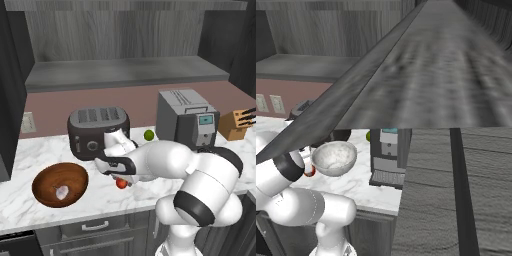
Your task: Pick both bowls and place them on the counter. Then place the garlic in one bowl and place the apple in the other bowl.
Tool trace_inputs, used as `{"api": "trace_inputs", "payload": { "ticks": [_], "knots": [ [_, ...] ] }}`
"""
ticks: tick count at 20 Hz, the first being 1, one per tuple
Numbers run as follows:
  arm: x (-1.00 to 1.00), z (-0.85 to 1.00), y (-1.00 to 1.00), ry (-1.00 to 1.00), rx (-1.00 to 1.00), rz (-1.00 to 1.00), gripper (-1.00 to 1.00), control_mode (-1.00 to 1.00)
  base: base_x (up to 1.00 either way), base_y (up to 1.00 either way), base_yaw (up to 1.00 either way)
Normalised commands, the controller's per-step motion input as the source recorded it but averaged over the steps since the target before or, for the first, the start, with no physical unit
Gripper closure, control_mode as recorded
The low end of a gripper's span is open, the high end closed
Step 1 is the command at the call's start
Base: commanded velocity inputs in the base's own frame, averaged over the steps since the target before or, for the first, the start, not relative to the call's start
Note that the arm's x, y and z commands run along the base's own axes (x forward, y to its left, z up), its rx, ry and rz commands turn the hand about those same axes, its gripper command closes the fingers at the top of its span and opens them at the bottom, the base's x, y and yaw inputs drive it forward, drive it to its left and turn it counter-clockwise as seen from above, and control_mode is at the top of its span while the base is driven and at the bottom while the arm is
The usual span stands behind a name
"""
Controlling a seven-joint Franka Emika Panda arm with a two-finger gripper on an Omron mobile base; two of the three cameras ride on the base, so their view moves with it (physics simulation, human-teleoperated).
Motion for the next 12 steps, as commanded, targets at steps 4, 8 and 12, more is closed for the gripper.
{"api": "trace_inputs", "payload": {
  "ticks": [4,8,12],
  "knots": [
    [0.0,-0.16,-0.16,-0.01,0.0,0.06,-1.0,-1.0,0.0,0.0,0.0],
    [0.02,-0.25,-0.07,-0.01,0.0,0.11,-1.0,-1.0,0.0,0.0,0.0],
    [0.0,-0.29,0.0,-0.05,0.0,0.1,-1.0,-1.0,0.0,0.0,0.0]
  ]
}}
